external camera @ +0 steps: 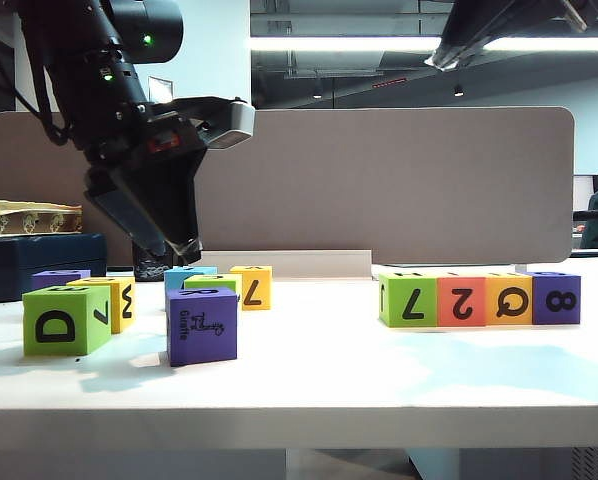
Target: Select the appropriate blocks from the scattered letter blocks on the table and arrange them in a row to spell out "LEARNING".
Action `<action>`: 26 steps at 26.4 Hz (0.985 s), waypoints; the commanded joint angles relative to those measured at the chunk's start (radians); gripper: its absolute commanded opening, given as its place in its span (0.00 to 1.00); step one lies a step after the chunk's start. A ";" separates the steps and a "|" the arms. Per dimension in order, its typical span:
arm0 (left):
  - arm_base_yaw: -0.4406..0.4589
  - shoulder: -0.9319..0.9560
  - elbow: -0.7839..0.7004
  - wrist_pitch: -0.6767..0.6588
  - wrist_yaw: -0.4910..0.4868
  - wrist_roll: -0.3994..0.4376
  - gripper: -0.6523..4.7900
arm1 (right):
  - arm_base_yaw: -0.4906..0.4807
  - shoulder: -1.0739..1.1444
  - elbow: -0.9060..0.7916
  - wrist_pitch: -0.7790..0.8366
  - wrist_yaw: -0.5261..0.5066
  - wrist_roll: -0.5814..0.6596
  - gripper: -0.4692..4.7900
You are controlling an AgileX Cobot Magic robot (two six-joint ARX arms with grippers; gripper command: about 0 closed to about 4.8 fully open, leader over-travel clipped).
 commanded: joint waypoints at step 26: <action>-0.007 0.171 0.003 0.117 0.048 -0.056 0.67 | 0.038 -0.003 0.004 -0.100 -0.001 -0.003 0.09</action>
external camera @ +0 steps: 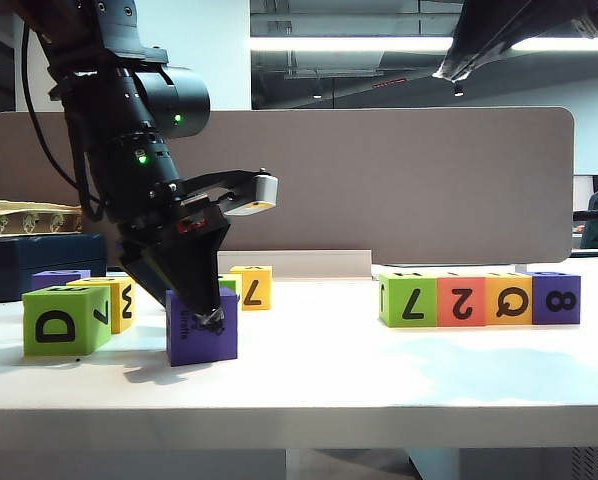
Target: Select the appropriate blocks from the scattered letter blocks on the table and arrange them in a row to spell out "LEARNING".
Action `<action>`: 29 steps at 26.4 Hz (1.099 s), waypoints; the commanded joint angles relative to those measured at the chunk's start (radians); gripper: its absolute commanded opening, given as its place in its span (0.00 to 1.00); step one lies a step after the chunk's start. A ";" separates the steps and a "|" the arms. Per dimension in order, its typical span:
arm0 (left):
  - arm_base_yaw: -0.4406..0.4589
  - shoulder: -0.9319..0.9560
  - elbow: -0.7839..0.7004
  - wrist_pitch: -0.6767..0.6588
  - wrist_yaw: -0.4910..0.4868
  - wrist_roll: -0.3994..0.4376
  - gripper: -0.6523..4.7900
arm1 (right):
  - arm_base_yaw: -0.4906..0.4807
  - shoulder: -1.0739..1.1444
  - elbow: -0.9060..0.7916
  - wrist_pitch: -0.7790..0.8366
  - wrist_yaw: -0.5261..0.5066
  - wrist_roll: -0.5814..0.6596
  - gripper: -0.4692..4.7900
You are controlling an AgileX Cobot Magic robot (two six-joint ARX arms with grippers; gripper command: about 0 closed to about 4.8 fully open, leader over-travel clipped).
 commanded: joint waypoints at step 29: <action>-0.176 0.010 0.071 0.429 -0.247 -0.810 0.63 | 0.002 -0.003 0.004 0.032 0.001 -0.003 0.09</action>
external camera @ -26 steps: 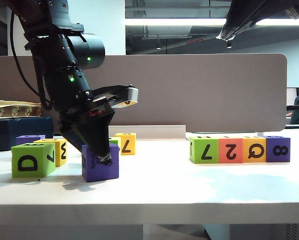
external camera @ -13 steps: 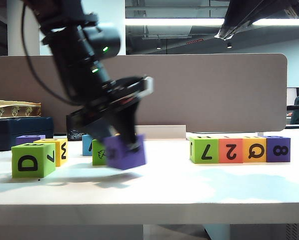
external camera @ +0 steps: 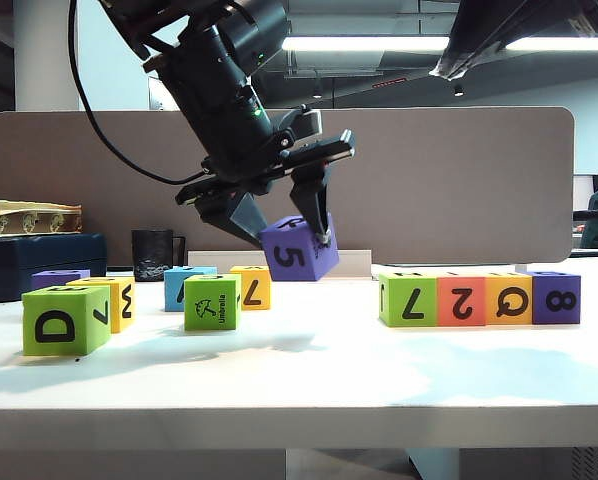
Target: Select the appropriate blocks from the scattered letter blocks on the table and arrange them in a row to spell out "LEARNING".
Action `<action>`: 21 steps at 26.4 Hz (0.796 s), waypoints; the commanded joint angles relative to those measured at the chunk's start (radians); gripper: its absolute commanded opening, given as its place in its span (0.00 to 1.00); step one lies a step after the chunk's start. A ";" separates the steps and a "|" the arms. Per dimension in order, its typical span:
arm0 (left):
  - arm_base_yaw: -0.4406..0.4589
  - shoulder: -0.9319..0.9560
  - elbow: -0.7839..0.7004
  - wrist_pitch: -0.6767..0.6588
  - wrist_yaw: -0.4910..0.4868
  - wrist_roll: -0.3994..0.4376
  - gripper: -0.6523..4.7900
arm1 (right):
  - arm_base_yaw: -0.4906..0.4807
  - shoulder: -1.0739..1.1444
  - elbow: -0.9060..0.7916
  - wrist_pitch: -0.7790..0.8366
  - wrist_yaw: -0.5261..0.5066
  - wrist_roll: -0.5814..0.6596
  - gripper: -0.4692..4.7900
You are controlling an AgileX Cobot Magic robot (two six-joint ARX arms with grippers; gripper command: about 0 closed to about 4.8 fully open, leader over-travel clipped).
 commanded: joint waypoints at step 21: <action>0.000 0.256 0.418 -0.262 -0.032 -0.253 0.61 | 0.002 -0.003 0.004 0.004 -0.002 -0.003 0.09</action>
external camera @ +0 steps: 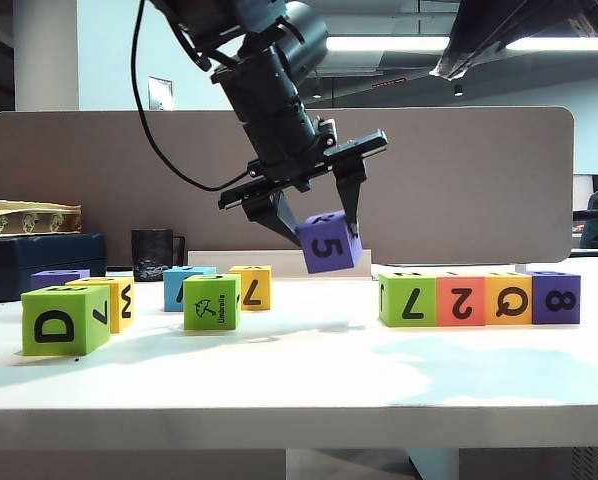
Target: Select the appropriate blocks from the scattered letter blocks on the table and arrange them in a row to spell out "LEARNING".
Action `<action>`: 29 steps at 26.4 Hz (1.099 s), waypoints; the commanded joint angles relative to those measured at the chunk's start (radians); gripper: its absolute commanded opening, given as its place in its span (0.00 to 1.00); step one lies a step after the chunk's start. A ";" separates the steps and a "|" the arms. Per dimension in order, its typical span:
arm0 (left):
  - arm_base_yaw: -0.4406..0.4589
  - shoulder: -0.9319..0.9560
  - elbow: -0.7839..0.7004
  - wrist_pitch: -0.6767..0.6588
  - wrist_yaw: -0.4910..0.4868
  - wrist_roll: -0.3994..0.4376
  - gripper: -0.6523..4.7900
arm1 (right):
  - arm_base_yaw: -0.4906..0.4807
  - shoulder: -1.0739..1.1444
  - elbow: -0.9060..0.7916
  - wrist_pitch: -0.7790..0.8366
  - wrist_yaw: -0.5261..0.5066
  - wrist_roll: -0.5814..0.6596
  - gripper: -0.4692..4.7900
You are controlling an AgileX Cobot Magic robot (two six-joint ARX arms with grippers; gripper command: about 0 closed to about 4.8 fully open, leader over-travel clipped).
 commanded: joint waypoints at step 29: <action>0.001 0.106 0.071 -0.102 -0.041 -0.150 0.61 | 0.002 -0.003 0.004 -0.025 -0.002 -0.003 0.09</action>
